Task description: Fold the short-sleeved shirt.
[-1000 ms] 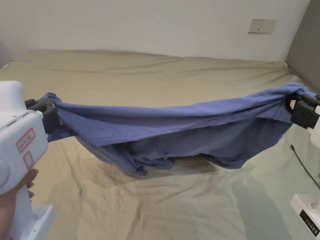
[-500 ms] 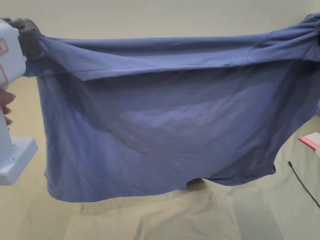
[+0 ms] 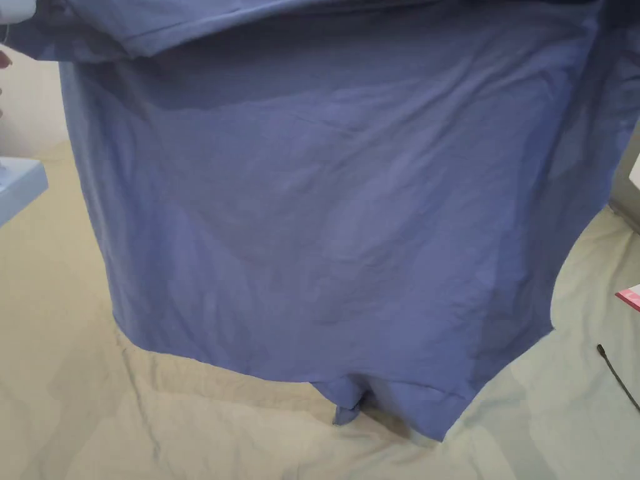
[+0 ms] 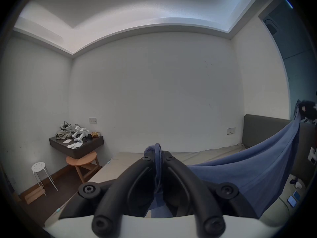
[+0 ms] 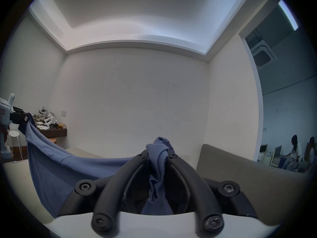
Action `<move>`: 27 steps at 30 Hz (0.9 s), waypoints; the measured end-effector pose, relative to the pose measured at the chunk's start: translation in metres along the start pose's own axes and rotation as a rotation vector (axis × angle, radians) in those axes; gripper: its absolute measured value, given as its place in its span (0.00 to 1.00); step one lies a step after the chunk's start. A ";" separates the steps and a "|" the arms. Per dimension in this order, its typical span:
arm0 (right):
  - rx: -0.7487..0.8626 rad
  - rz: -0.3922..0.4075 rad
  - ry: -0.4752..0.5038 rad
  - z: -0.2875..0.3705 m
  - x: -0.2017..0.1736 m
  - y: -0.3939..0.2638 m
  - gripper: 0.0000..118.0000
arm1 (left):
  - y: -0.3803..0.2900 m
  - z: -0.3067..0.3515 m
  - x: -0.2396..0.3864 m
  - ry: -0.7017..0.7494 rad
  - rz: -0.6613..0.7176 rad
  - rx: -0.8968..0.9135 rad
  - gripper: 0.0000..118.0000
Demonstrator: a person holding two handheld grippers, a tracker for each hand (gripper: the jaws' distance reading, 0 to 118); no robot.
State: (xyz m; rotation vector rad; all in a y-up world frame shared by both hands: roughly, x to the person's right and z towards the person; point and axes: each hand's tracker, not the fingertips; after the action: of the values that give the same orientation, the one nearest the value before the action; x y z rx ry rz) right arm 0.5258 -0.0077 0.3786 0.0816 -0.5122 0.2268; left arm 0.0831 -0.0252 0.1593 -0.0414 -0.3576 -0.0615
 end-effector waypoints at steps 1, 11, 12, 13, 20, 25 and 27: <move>0.000 0.002 0.003 -0.010 -0.002 0.003 0.15 | 0.003 -0.010 0.000 0.012 -0.017 0.002 0.05; 0.000 0.027 -0.059 -0.088 -0.017 0.009 0.15 | 0.020 -0.089 -0.002 0.034 -0.006 0.010 0.05; 0.001 0.020 -0.058 -0.095 -0.017 0.007 0.15 | 0.022 -0.096 -0.001 0.035 -0.006 0.016 0.05; 0.001 0.017 -0.061 -0.101 -0.017 0.006 0.15 | 0.023 -0.107 -0.003 0.037 -0.002 0.019 0.05; -0.020 0.013 -0.081 -0.116 -0.022 -0.024 0.15 | 0.002 -0.137 0.004 0.039 -0.025 0.025 0.05; -0.172 0.037 -0.009 -0.089 -0.027 -0.096 0.15 | -0.073 -0.134 0.006 0.013 -0.075 -0.097 0.05; -0.252 0.039 0.024 -0.064 -0.032 -0.133 0.15 | -0.114 -0.125 0.006 -0.006 -0.084 -0.168 0.05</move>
State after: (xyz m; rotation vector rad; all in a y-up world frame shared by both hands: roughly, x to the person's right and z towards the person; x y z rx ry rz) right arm 0.5603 -0.1342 0.3048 -0.1762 -0.5149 0.1996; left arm 0.1249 -0.1458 0.0475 -0.1931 -0.3595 -0.1746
